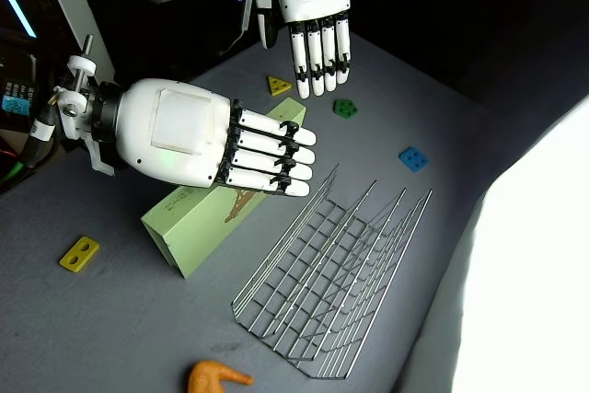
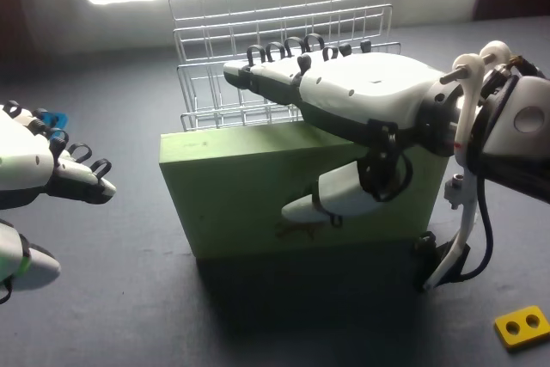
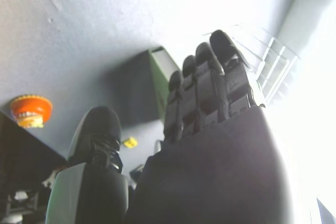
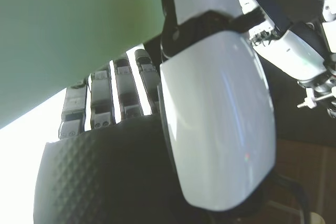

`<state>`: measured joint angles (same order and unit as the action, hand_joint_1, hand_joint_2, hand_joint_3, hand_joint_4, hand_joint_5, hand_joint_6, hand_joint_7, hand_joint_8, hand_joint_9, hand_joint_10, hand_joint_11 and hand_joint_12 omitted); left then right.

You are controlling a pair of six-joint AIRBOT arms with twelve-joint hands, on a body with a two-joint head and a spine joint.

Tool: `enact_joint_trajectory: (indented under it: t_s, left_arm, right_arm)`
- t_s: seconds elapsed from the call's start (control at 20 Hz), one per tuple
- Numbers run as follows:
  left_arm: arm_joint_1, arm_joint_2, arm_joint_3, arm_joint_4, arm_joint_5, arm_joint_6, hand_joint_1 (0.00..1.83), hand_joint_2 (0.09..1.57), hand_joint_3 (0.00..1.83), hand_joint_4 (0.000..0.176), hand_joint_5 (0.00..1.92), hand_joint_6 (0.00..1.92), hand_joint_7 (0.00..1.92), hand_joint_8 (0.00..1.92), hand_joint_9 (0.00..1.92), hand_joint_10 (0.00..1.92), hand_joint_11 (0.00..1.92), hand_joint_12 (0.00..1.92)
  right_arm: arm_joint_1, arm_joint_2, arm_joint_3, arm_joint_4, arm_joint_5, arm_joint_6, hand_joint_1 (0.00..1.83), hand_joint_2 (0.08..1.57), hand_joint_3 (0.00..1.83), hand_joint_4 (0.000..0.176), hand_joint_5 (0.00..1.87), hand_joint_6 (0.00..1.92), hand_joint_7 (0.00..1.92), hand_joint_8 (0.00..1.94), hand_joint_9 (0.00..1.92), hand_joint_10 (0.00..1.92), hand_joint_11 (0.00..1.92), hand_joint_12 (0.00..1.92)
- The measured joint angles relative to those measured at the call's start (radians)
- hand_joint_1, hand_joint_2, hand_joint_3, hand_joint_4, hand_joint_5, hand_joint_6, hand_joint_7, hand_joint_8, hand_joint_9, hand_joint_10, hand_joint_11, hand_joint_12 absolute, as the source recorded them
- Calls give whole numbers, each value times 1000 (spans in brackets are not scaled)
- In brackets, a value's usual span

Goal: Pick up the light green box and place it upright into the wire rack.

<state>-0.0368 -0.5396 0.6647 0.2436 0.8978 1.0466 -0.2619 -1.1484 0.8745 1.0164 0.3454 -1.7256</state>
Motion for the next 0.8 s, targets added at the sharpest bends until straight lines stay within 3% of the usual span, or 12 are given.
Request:
enact_joint_trajectory:
  t_s: [0.05, 0.2, 0.25, 0.3, 0.35, 0.4, 0.45, 0.5, 0.65, 0.8]
  left_arm:
    - [0, 0, 0, 0, 0, 0, 336, 1369, 0, 0, 156, 1, 215, 3, 210, 4, 0, 647]
    - [0, 0, 0, 0, 0, 0, 304, 1379, 4, 0, 140, 1, 198, 1, 195, 1, 0, 638]
    - [0, 0, 0, 0, 0, 0, 297, 1380, 4, 0, 138, 1, 196, 1, 194, 1, 0, 637]
    - [0, 0, 0, -1, 0, 0, 315, 1377, 2, 0, 140, 2, 193, 0, 193, 1, 0, 637]
    - [0, 0, 0, -1, 0, 0, 319, 1376, 2, 0, 140, 2, 192, 0, 193, 1, 0, 637]
    - [0, 0, 0, -1, 0, 0, 331, 1371, 0, 0, 157, 7, 210, 4, 210, 6, 0, 672]
    - [0, 0, 0, 0, 0, 0, 332, 1370, 0, 0, 169, 11, 219, 7, 214, 7, 0, 679]
    - [0, 0, 0, 0, 0, 0, 324, 1375, 1, 0, 165, 7, 214, 3, 209, 3, 0, 659]
    - [0, 0, 0, -1, 0, 0, 312, 1375, 1, 0, 173, 6, 226, 4, 220, 5, 0, 678]
    - [0, 0, 0, -1, 0, 0, 312, 1375, 1, 0, 173, 6, 226, 4, 220, 5, 0, 679]
  right_arm:
    - [-2, -1, 0, 0, 3, 0, 1080, 956, 3, 0, 121, 13, 166, 12, 117, 20, 0, 232]
    - [-20, -5, 2, 2, 5, -8, 1190, 1036, 13, 0, 508, 98, 615, 54, 546, 152, 0, 1300]
    - [-24, -7, 4, 1, 7, -8, 1202, 1042, 12, 0, 545, 103, 657, 54, 583, 167, 0, 1397]
    - [-24, -10, 8, 0, 6, -8, 1230, 1049, 11, 0, 691, 150, 829, 107, 769, 256, 209, 1382]
    - [-26, -14, 13, -1, 9, -9, 1234, 1052, 9, 0, 730, 146, 874, 100, 806, 284, 267, 1356]
    - [-28, -16, 15, 0, 9, -9, 1225, 1127, 7, 0, 781, 1011, 1006, 762, 963, 420, 423, 1429]
    - [-29, -16, 16, 1, 10, -8, 1339, 1146, 7, 0, 747, 1167, 978, 920, 895, 1145, 511, 1475]
    - [-29, -17, 17, 1, 10, -9, 1371, 1129, 0, 0, 816, 1090, 1044, 870, 891, 1275, 587, 1502]
    - [-29, -17, 18, 1, 10, -8, 1385, 1095, 0, 0, 956, 991, 1083, 850, 907, 1197, 649, 1481]
    - [-29, -17, 19, 1, 11, -9, 1385, 1094, 0, 0, 958, 990, 1084, 849, 909, 1195, 651, 1480]
